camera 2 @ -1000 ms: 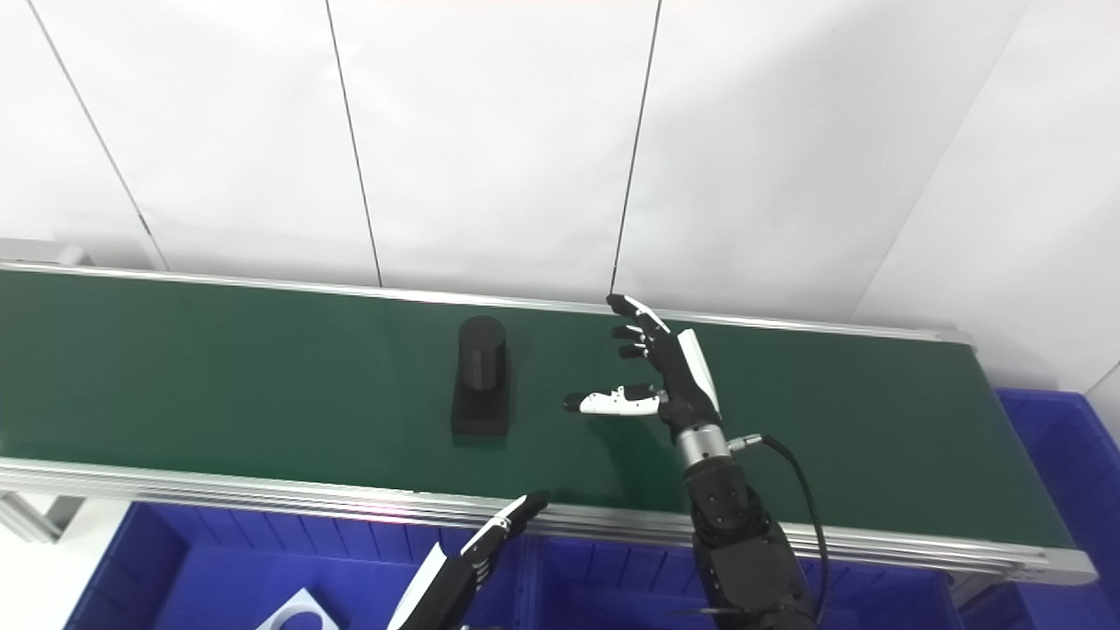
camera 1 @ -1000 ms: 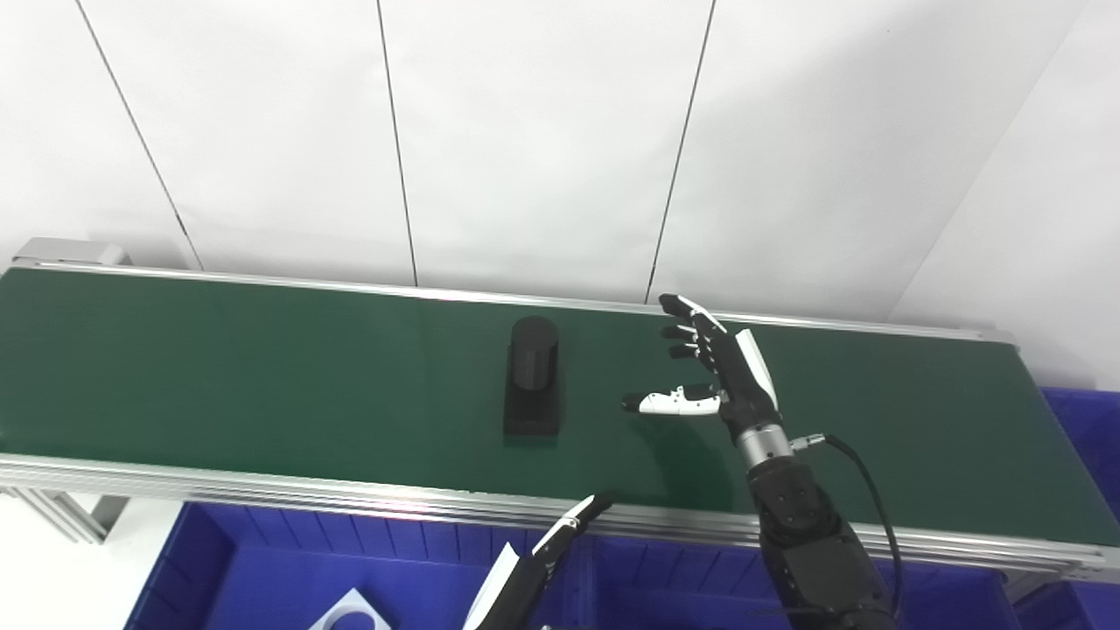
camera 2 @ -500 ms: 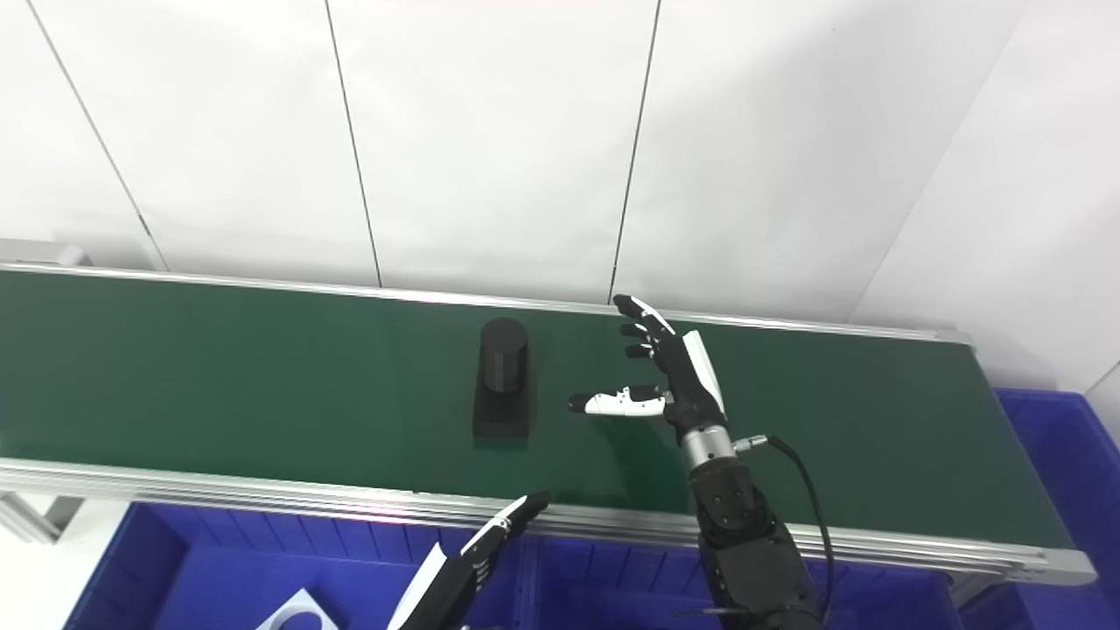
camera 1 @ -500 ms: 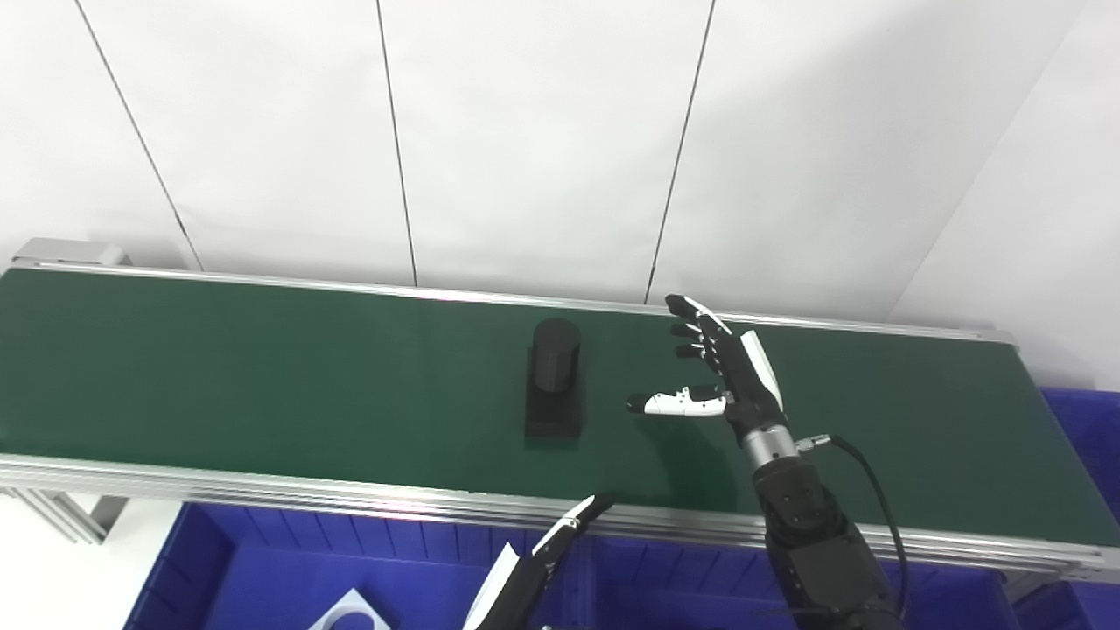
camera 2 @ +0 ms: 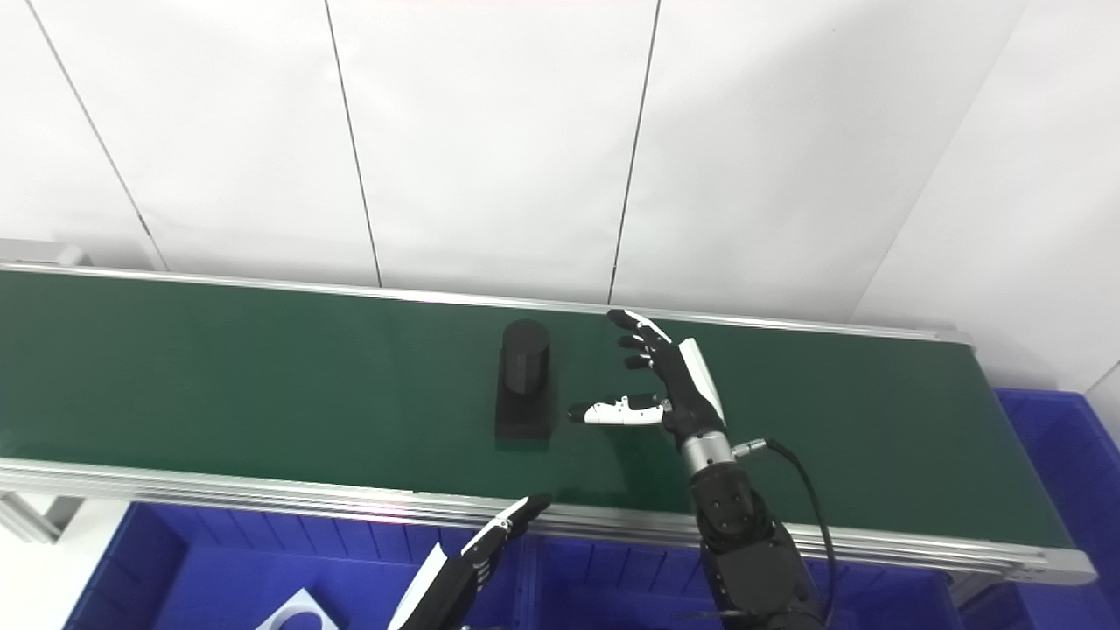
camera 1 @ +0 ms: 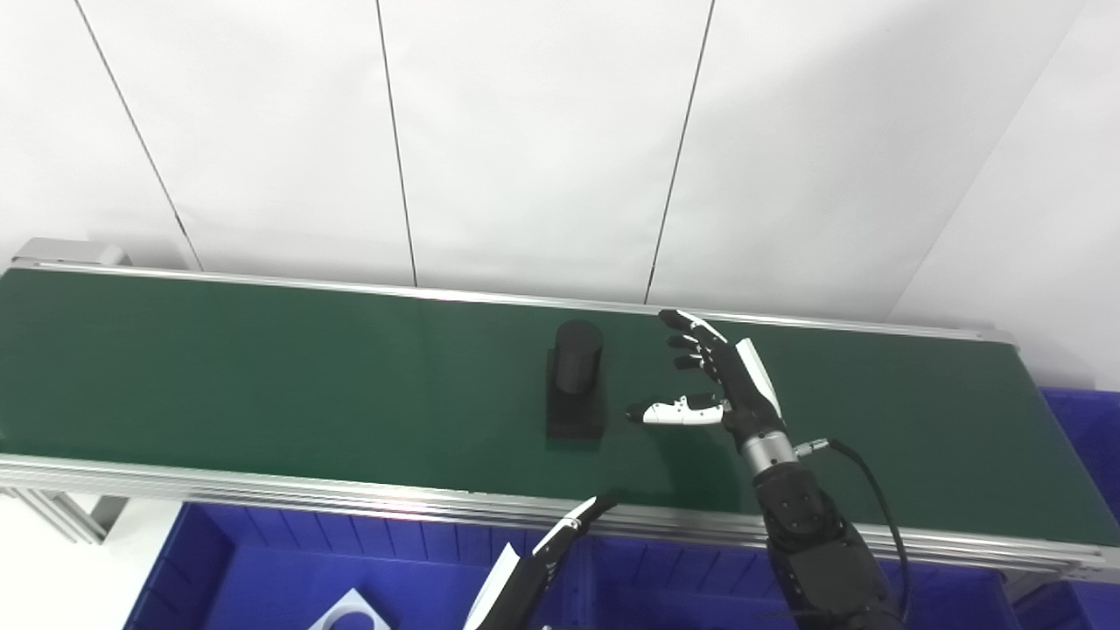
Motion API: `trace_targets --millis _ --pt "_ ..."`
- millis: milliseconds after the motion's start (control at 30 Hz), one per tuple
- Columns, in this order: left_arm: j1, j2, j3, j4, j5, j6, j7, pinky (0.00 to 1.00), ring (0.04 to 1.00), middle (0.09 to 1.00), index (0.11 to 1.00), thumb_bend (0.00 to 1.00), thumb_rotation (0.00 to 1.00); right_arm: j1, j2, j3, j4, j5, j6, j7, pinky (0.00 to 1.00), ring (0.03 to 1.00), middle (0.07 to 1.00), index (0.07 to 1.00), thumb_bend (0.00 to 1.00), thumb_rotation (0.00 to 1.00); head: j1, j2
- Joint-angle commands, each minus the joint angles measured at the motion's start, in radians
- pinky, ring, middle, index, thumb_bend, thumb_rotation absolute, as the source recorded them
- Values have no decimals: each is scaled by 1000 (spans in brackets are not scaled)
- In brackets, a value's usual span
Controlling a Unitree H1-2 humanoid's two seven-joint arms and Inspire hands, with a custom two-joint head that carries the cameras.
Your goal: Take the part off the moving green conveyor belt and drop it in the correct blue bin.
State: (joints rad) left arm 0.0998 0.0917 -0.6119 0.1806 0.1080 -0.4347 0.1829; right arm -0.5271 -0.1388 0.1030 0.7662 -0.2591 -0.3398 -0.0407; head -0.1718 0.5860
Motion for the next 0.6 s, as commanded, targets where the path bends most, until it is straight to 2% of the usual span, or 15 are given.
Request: trace_targets --millis 0,267,400,567 --pt "1 1 1 -42 10 -35 5 951 954 935 903 1000 858 -41 0 2 -24 -3 11 -18 706 812 874 839 938 186 0 0" --pt "4 2 2 -41 3 -35 -5 951 961 940 907 1000 865 -42 1 8 -15 -15 4 -27 702 810 869 838 945 224 -7 -6" --pt "14 4 1 -51 9 -35 -1 938 962 942 912 1000 871 -35 1 8 -18 -9 7 -23 695 809 872 839 939 215 -35 -26" --pt "21 0 10 -48 -6 -35 -14 981 976 946 909 1000 867 -45 7 21 16 -28 -8 -44 691 778 860 831 956 229 -56 -28"
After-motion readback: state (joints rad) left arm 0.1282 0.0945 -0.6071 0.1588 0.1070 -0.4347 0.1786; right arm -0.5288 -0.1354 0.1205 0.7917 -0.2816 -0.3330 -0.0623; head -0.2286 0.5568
